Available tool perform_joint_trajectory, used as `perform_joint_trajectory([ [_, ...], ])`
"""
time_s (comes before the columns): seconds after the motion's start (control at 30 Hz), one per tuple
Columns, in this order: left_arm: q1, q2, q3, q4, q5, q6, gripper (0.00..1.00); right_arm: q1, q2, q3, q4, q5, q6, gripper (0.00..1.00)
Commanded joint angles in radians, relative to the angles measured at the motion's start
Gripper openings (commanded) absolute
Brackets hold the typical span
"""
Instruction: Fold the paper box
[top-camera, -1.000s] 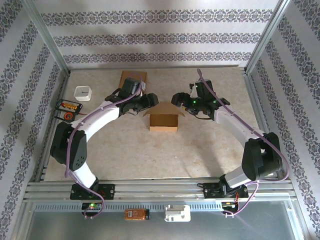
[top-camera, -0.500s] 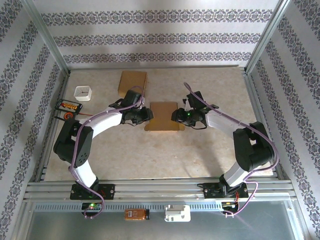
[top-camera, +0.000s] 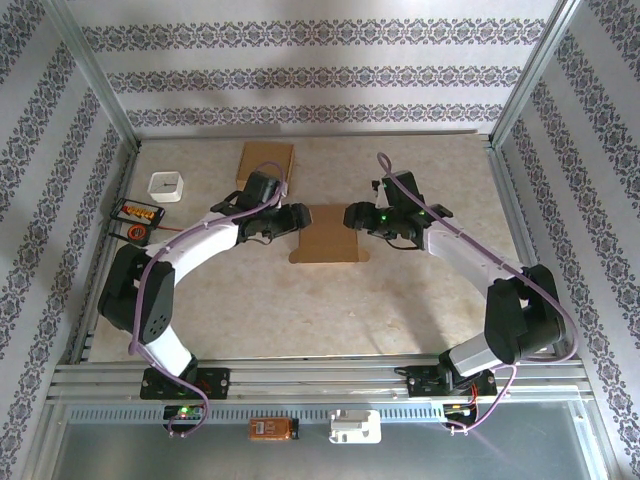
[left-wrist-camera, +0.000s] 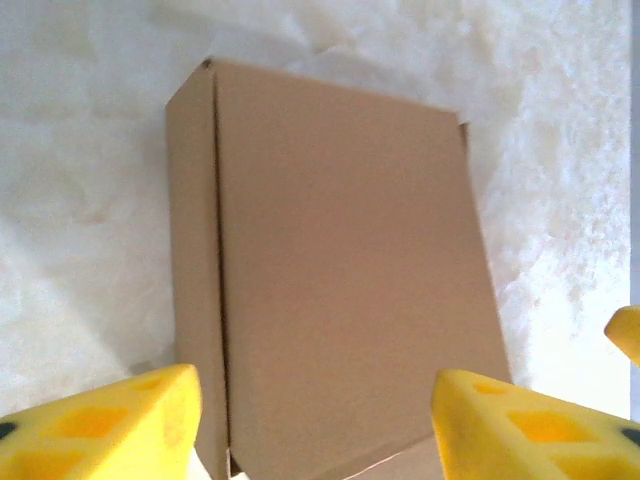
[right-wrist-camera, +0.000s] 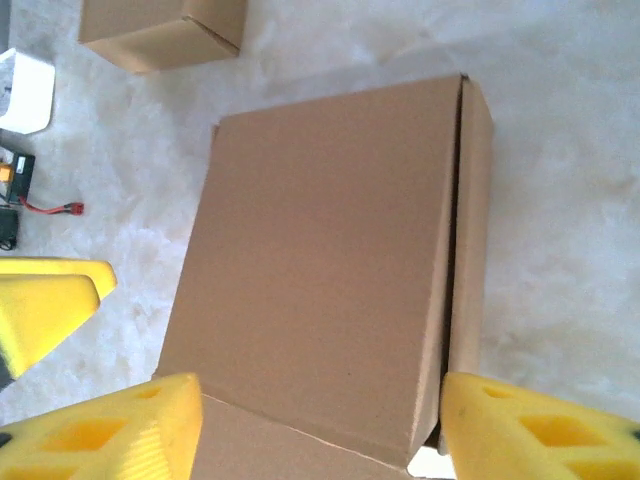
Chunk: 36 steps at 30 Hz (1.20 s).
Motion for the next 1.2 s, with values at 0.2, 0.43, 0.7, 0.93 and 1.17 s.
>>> perform_joint_trajectory([
  [0.2, 0.005, 0.091, 0.033, -0.024, -0.008, 0.045, 0.65, 0.006, 0.083, -0.037, 0.073, 0.057, -0.035, 0.75],
  [0.43, 0.005, 0.147, -0.064, 0.050, 0.045, 0.015, 0.50, 0.010, 0.164, -0.138, 0.161, 0.023, -0.028, 0.67],
  [0.7, 0.004, 0.152, -0.122, 0.081, 0.059, 0.017, 0.34, 0.005, 0.174, -0.212, 0.217, -0.001, -0.001, 0.54],
  [0.93, 0.007, 0.082, -0.072, 0.090, 0.059, 0.006, 0.56, -0.002, 0.081, -0.134, 0.196, -0.001, 0.016, 0.56],
  [1.17, 0.010, -0.001, -0.075, 0.113, 0.036, -0.003, 0.77, -0.045, 0.121, -0.086, 0.228, -0.021, 0.037, 0.54],
])
